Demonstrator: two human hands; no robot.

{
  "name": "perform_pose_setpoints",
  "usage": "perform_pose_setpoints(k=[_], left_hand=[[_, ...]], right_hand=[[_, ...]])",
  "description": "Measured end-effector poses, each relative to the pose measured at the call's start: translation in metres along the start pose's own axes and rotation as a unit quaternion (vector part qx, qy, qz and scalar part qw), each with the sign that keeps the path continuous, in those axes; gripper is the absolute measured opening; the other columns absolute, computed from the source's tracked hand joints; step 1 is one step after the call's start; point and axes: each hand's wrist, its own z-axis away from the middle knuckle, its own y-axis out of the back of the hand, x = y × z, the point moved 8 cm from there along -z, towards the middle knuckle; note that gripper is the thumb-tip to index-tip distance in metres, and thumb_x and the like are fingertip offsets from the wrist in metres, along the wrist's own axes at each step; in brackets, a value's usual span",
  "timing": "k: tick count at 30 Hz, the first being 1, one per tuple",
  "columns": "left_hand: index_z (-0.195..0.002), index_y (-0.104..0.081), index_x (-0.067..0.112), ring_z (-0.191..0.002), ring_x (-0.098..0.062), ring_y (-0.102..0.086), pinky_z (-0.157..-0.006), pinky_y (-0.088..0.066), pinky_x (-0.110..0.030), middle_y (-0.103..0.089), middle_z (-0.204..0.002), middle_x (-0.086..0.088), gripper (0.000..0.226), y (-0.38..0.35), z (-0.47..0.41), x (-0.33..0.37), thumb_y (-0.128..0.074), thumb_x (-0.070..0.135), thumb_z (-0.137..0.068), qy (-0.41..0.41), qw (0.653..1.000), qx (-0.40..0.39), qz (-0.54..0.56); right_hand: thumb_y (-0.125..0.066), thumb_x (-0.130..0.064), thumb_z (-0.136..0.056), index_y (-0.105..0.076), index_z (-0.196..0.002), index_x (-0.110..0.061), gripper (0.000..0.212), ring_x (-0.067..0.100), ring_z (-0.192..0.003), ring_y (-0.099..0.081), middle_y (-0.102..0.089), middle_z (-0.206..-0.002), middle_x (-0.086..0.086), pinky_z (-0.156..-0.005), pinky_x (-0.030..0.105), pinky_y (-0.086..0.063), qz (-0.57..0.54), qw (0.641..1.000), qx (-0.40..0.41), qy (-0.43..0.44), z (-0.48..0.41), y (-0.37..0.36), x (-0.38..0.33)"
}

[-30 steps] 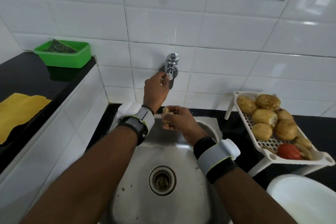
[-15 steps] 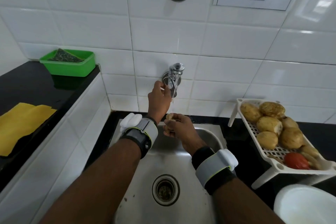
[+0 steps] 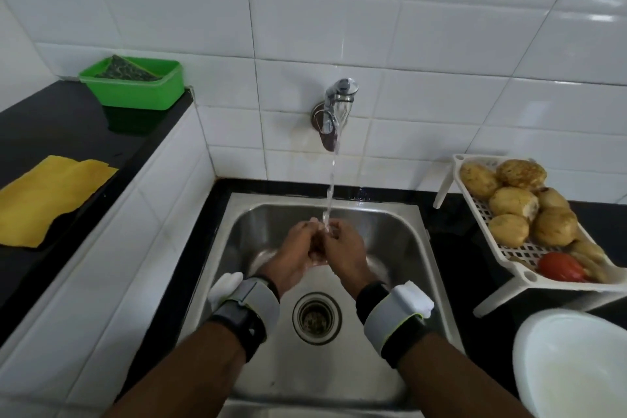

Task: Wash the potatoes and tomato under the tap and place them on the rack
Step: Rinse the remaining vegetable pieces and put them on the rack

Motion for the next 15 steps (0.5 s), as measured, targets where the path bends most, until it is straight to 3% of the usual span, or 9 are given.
perform_pose_setpoints(k=[2,4,6,8,9,12,15], left_hand=[[-0.106,-0.059,0.003,-0.077,-0.020,-0.061,-0.064,-0.054,-0.035,-0.064,-0.089,-0.013,0.027,0.003,0.004,-0.006,-0.035,0.016,-0.103,0.012,0.999,0.028,0.021],[-0.099,-0.062,0.007,-0.077,-0.019,-0.060,-0.065,-0.051,-0.033,-0.065,-0.086,-0.010,0.030,0.008,0.005,-0.008,-0.035,0.018,-0.103,0.023,0.999,0.044,0.009],[-0.098,-0.063,0.011,-0.077,-0.017,-0.061,-0.064,-0.050,-0.030,-0.065,-0.087,-0.007,0.028,0.008,0.006,-0.004,-0.037,0.020,-0.103,0.007,0.998,0.055,-0.031],[-0.102,-0.062,0.011,-0.081,-0.016,-0.061,-0.068,-0.049,-0.029,-0.066,-0.090,-0.007,0.026,0.005,0.009,0.004,-0.039,0.022,-0.104,-0.027,0.996,0.075,-0.050],[-0.103,-0.063,0.010,-0.085,-0.017,-0.062,-0.072,-0.050,-0.028,-0.067,-0.094,-0.009,0.027,0.001,0.009,0.006,-0.040,0.024,-0.104,-0.037,0.995,0.080,-0.044],[-0.097,-0.066,0.010,-0.092,-0.024,-0.063,-0.077,-0.051,-0.032,-0.067,-0.100,-0.016,0.029,-0.008,0.015,0.008,-0.042,0.025,-0.103,-0.036,0.996,0.078,-0.008],[-0.103,-0.067,0.011,-0.093,-0.025,-0.064,-0.074,-0.050,-0.033,-0.068,-0.103,-0.017,0.026,-0.014,0.020,0.004,-0.043,0.021,-0.101,-0.005,0.998,0.055,0.026]], right_hand=[[-0.054,-0.014,-0.093,-0.067,-0.097,-0.013,0.013,0.016,-0.082,-0.068,-0.070,-0.088,0.001,-0.061,0.018,-0.053,0.061,0.997,-0.011,0.037,0.008,-0.004,0.000],[-0.049,-0.011,-0.094,-0.068,-0.096,-0.014,0.019,0.015,-0.084,-0.066,-0.070,-0.089,0.000,-0.075,0.031,-0.057,0.116,0.988,-0.028,0.095,0.018,-0.010,-0.008],[-0.041,-0.013,-0.096,-0.068,-0.106,-0.015,0.029,0.020,-0.103,-0.062,-0.068,-0.107,0.004,-0.097,0.040,-0.049,0.200,0.962,-0.019,0.186,0.029,-0.014,-0.018],[-0.029,-0.018,-0.098,-0.060,-0.127,-0.009,0.043,0.025,-0.129,-0.048,-0.058,-0.134,0.011,-0.118,0.038,-0.028,0.285,0.920,-0.013,0.268,0.038,-0.020,-0.024],[-0.027,-0.021,-0.100,-0.055,-0.133,-0.008,0.045,0.022,-0.132,-0.046,-0.056,-0.137,0.011,-0.119,0.036,-0.026,0.262,0.929,-0.024,0.261,0.039,-0.018,-0.025],[-0.030,-0.028,-0.106,-0.054,-0.125,-0.016,0.033,0.007,-0.109,-0.059,-0.064,-0.115,-0.002,-0.098,0.029,-0.047,0.125,0.970,-0.055,0.201,0.032,-0.007,-0.022],[-0.031,-0.035,-0.104,-0.059,-0.117,-0.015,0.037,0.012,-0.099,-0.064,-0.068,-0.106,0.001,-0.092,0.036,-0.052,0.089,0.985,-0.066,0.132,0.014,-0.003,-0.017]])
